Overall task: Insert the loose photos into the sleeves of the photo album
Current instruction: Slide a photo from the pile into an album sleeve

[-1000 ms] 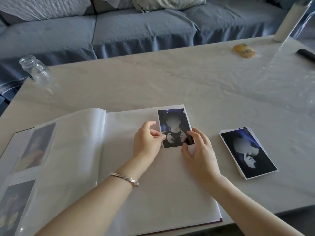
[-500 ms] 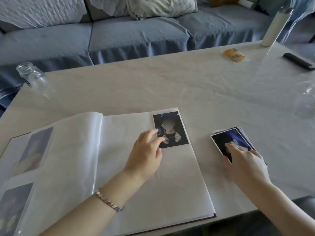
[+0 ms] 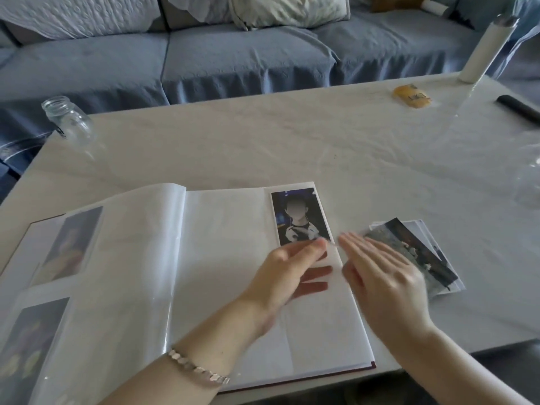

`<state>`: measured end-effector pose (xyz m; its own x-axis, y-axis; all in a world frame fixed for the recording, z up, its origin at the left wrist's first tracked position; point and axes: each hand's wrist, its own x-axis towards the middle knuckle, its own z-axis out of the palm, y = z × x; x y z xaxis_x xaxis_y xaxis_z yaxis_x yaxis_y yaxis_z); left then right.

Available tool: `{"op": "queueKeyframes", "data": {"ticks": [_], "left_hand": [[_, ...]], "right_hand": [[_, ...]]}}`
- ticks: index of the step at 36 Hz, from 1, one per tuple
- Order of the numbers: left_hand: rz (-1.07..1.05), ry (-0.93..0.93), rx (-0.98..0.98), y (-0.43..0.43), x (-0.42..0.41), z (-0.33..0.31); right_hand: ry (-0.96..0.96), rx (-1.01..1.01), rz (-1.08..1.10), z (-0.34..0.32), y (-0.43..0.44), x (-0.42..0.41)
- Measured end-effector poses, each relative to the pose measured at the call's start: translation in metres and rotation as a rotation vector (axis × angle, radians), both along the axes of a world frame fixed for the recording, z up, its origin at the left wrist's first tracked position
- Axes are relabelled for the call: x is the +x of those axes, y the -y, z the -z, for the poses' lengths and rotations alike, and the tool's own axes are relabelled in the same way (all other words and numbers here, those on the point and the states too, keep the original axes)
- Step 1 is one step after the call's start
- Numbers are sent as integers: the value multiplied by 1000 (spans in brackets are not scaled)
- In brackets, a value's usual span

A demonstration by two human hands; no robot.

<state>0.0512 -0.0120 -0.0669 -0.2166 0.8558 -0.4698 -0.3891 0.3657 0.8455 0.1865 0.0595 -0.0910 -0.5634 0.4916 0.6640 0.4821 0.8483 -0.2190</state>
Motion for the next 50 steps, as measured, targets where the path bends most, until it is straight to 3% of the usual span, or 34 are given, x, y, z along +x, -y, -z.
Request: {"op": "queueKeyframes", "data": {"ticks": [3,7,10,15,20,25,31,37,50], "left_hand": [[-69,-22,96,0,4,-4],[-320,-86,74,6,-9,-3],[-436,-366,17,17,-32,3],[-385,-786,-80,45,-71,13],[-347,-929,-156,66,-92,22],[-297,-1051,-181,76,-94,25],[-170,-1080,-180,72,-78,38],[89,-1046,-249,65,-61,42],[265,-900,-327,70,-61,32]], "right_hand": [[27,-20,-143,2,13,-14],[106,-184,-242,4,18,-23],[159,-356,-214,9,17,-20],[291,-621,5,18,9,-8],[418,-798,62,31,9,0],[453,-832,78,35,14,2],[464,-846,81,34,15,2],[448,-870,89,32,17,2],[384,-908,95,36,18,4]]}}
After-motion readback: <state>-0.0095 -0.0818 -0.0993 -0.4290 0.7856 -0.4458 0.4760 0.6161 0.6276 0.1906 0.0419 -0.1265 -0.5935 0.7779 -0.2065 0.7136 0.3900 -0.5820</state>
